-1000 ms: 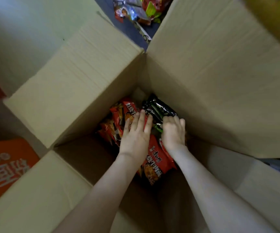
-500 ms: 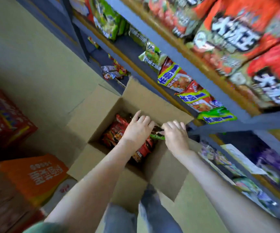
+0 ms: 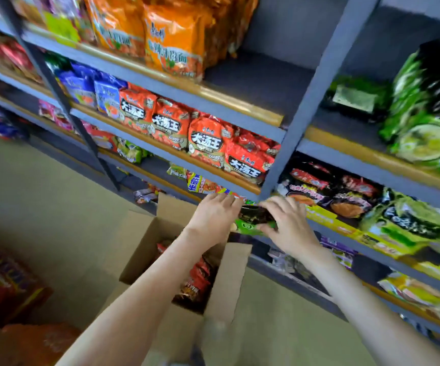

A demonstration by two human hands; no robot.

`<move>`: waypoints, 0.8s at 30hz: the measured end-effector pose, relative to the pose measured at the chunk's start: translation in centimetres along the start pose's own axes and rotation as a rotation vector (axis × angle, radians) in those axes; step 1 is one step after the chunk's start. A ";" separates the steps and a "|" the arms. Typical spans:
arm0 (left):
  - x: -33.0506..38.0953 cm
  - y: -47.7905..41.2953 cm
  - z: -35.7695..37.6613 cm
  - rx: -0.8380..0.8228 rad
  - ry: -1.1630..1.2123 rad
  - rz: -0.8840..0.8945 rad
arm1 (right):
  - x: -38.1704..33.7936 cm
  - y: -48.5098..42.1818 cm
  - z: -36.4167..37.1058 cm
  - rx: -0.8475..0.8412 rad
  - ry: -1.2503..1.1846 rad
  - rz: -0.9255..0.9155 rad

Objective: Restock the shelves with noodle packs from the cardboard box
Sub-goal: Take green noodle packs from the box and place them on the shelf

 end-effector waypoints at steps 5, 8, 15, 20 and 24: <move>6.8 -6.7 -6.0 0.130 0.004 0.057 | 4.7 1.9 -8.7 0.012 -0.006 0.079; 9.6 -10.1 -7.6 0.160 0.056 0.074 | 7.0 2.3 -13.6 0.066 -0.071 0.155; 12.7 -16.7 -11.9 0.421 0.088 0.090 | 12.6 1.3 -21.4 0.293 -0.143 0.289; 13.0 -19.5 -14.7 0.699 0.105 0.140 | 14.4 -1.4 -24.3 0.469 -0.192 0.244; 12.6 -21.2 -15.6 0.862 0.037 0.177 | 15.0 -3.6 -25.9 0.598 -0.134 0.169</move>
Point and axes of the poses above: each hand's wrist, its own y-axis away from the middle knuckle, its own z-axis out of the palm, x = y × z, the point moved 10 cm from there along -y, towards the middle knuckle, and after that the axes turned 13 degrees about x, right-handed, at the moved point
